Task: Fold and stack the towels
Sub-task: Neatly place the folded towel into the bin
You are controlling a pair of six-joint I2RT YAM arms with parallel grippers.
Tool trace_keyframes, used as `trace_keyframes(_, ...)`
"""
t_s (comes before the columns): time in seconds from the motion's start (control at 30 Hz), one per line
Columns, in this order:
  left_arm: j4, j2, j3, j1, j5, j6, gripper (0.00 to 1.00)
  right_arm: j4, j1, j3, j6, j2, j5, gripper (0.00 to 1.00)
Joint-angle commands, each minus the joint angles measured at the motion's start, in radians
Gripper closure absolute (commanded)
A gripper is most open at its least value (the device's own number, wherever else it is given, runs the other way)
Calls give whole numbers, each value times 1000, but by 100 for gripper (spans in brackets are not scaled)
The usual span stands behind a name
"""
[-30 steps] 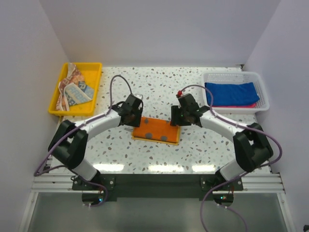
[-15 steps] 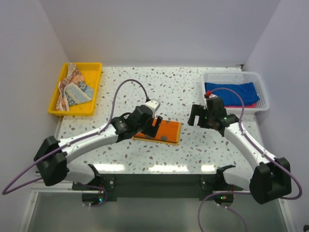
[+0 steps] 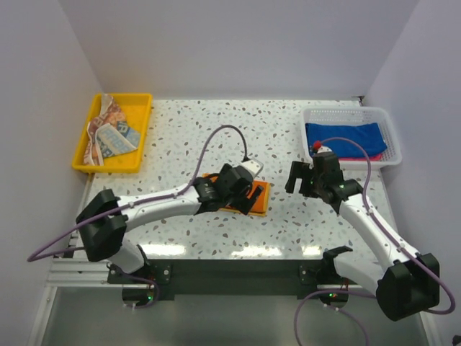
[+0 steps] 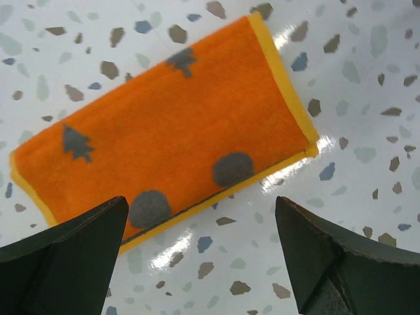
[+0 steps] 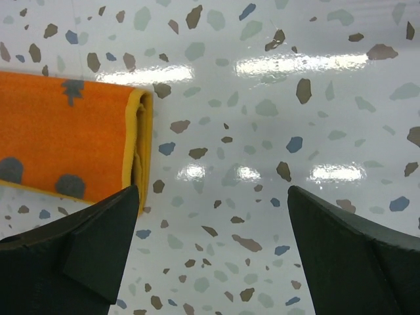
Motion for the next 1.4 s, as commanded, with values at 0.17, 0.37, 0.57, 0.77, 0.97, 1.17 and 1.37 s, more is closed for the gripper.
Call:
trace_keyframes(0.17, -112, 287, 288, -163, -15, 101, 16, -38, -25, -44, 10, -41, 58, 1)
trace_keyframes(0.37, -133, 419, 374, -204, 12, 173, 30, -41, -39, -66, 16, -50, 55, 1)
trace_keyframes(0.57, -95, 485, 383, -206, -4, 204, 33, -30, -55, -84, 28, -45, 22, 1)
trace_keyframes(0.77, -92, 540, 363, -203, -50, 183, 41, -20, -62, -96, 42, -44, -8, 1)
trace_keyframes(0.97, -60, 529, 294, -187, -94, 138, 45, -9, -62, -103, 48, -41, -25, 1)
trace_keyframes(1.17, -21, 494, 215, -164, -131, 112, 42, 8, -66, -115, 64, -41, -29, 1)
trace_keyframes(1.37, 8, 460, 159, -154, -153, 103, 41, 16, -72, -118, 64, -31, -26, 1)
